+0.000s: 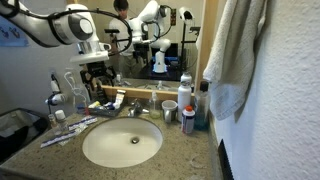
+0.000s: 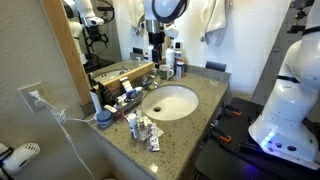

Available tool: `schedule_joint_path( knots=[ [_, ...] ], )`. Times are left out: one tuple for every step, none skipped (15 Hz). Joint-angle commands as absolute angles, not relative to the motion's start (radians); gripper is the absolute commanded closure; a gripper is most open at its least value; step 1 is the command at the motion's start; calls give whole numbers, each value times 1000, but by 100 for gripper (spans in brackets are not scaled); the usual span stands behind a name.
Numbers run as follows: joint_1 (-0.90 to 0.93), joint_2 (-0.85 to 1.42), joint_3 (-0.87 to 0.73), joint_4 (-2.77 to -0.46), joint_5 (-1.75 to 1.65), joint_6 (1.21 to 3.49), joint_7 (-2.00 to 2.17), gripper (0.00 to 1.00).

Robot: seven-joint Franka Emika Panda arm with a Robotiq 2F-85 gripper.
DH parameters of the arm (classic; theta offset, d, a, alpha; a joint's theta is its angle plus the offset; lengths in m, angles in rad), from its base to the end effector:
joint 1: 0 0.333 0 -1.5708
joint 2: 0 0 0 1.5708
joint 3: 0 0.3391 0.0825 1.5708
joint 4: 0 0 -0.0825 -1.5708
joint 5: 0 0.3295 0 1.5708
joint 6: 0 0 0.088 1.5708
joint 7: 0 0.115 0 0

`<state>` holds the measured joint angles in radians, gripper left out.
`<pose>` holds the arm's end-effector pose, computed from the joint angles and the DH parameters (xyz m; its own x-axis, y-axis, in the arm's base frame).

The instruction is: Move the shaving stick to the right side of the counter

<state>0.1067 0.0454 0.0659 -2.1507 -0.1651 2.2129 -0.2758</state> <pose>0.4972 0.0798 0.4290 0.8551 0.5179 -0.0253 0.5165 -0.8466 0.1283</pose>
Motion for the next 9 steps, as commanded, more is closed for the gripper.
schedule_joint_path(
  knots=[
    [138, 284, 116, -1943, -243, 2244, -347, 0],
    [149, 346, 125, -1895, -275, 2269, -359, 0],
    [161, 404, 133, -1843, -307, 2290, -374, 0],
    [169, 460, 134, -1802, -343, 2330, -391, 0],
    [178, 499, 135, -1768, -371, 2365, -410, 0],
    [181, 552, 134, -1730, -396, 2409, -438, 0],
    [180, 590, 138, -1699, -407, 2445, -471, 0],
    [177, 624, 142, -1671, -407, 2464, -500, 0],
    [172, 655, 149, -1643, -401, 2476, -529, 0]
  ],
)
